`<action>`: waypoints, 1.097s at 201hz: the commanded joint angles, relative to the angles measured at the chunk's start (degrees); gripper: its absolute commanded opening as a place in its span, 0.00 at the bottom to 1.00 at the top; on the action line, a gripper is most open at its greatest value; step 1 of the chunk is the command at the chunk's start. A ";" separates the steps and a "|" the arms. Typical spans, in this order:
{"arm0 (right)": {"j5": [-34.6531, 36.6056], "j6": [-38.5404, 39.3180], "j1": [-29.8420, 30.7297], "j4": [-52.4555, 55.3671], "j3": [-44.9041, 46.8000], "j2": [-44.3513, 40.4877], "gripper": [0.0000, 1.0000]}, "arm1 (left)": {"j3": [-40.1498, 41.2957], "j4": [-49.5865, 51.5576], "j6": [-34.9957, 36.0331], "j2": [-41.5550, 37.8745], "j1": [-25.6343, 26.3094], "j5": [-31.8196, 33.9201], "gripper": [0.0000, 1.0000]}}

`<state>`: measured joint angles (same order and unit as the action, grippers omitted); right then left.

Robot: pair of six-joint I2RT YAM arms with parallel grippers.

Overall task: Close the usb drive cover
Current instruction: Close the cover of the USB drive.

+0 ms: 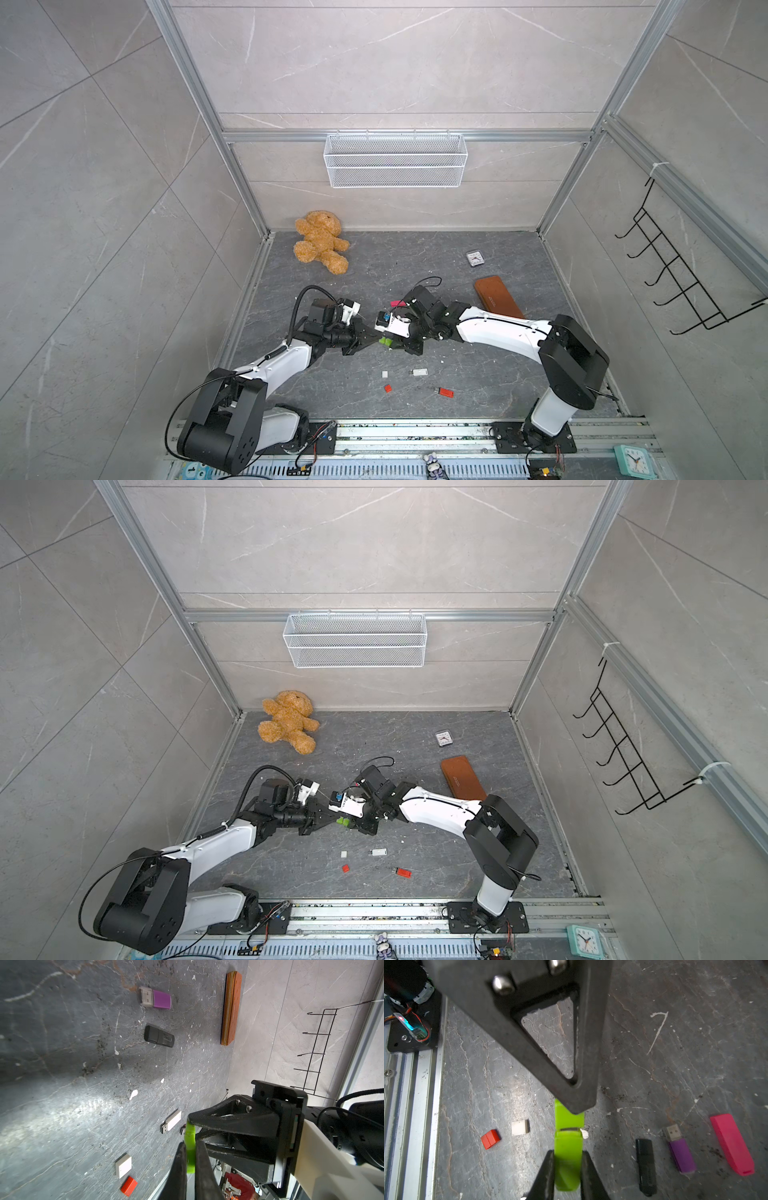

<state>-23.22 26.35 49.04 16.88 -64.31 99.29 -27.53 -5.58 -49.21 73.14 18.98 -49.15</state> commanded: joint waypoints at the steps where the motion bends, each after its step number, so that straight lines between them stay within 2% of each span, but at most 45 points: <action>1: -5.93 0.97 0.80 -6.69 -5.36 0.74 0.13 | -1.66 0.51 1.50 0.30 1.52 -1.43 0.03; 155: -11.50 -3.77 -1.53 -2.70 -15.72 6.45 0.13 | -1.20 2.90 3.77 -2.59 3.53 2.39 0.03; 178: -10.28 -1.09 -1.50 -0.20 -15.43 6.58 0.14 | -1.20 2.86 3.69 -2.93 3.52 3.20 0.07; 220: -2.81 6.81 -1.54 9.08 -11.54 5.04 0.14 | -3.26 6.78 5.69 -4.60 3.08 6.11 0.19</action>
<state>-27.90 28.01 46.83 26.70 -75.02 106.08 -28.40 -3.38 -46.68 69.95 20.67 -40.82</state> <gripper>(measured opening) 0.206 0.155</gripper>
